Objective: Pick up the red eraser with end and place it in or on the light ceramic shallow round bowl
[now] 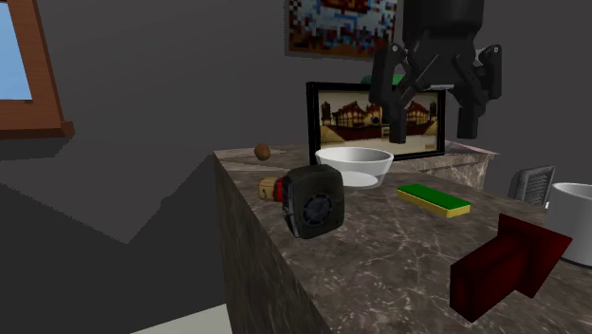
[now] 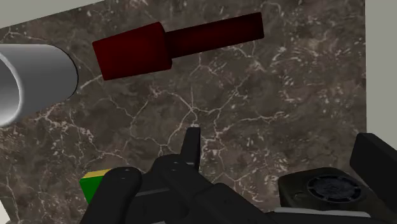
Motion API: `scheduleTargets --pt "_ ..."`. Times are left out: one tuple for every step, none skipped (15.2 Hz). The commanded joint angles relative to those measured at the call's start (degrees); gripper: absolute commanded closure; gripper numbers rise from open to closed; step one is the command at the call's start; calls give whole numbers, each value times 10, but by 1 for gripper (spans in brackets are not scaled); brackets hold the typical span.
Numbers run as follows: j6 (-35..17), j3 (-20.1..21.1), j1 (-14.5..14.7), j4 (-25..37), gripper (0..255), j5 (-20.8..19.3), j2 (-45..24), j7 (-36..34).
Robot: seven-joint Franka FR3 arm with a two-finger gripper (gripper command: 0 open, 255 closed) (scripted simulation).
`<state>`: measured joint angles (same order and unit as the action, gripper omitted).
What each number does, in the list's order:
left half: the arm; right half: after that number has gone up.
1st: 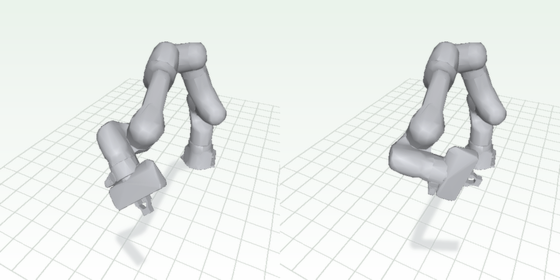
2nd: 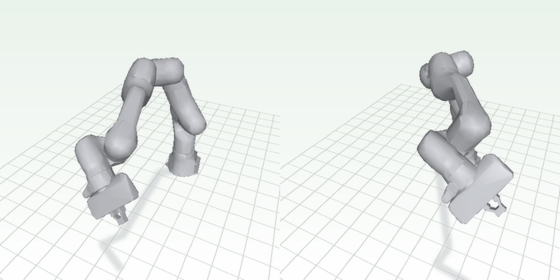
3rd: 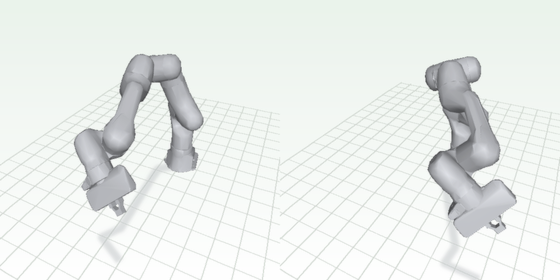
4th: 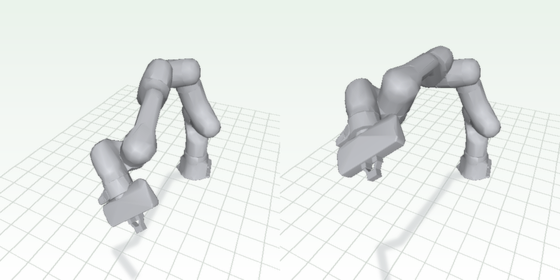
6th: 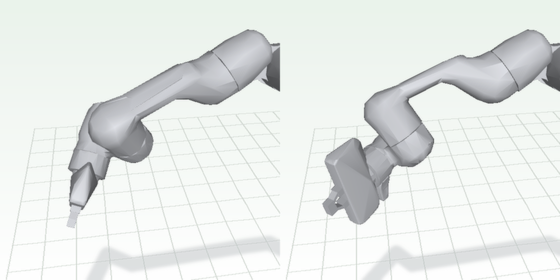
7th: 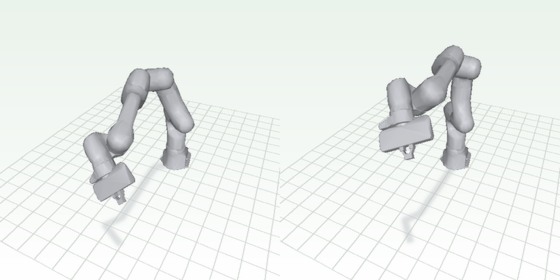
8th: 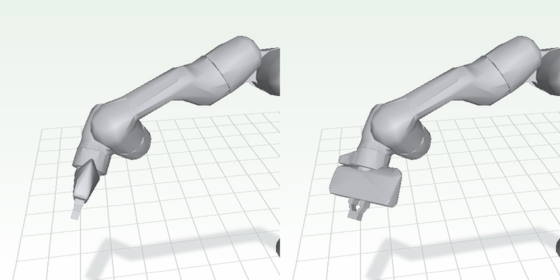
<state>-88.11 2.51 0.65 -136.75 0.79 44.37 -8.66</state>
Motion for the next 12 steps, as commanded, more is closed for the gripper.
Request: scheduleTargets --pt "0 0 0 0 0 0 0 0" --pt "-17 -6 4 4 0 -5 -19 20" --pt "-34 -12 8 8 0 -9 -38 39" --pt "-50 -17 12 14 0 -13 -58 59" --pt "-66 -22 17 20 0 -17 -79 78" --pt "-81 -27 21 27 0 -20 -99 97" --pt "-95 -32 25 35 0 -22 -120 116" --pt "-109 -36 30 43 0 -24 -141 135" --pt "-123 -39 34 53 0 -25 -161 153" --pt "-135 -43 38 63 0 -26 -183 172" --pt "-147 -46 42 74 0 -26 -204 190" --pt "-159 -48 47 85 0 -26 -225 208"
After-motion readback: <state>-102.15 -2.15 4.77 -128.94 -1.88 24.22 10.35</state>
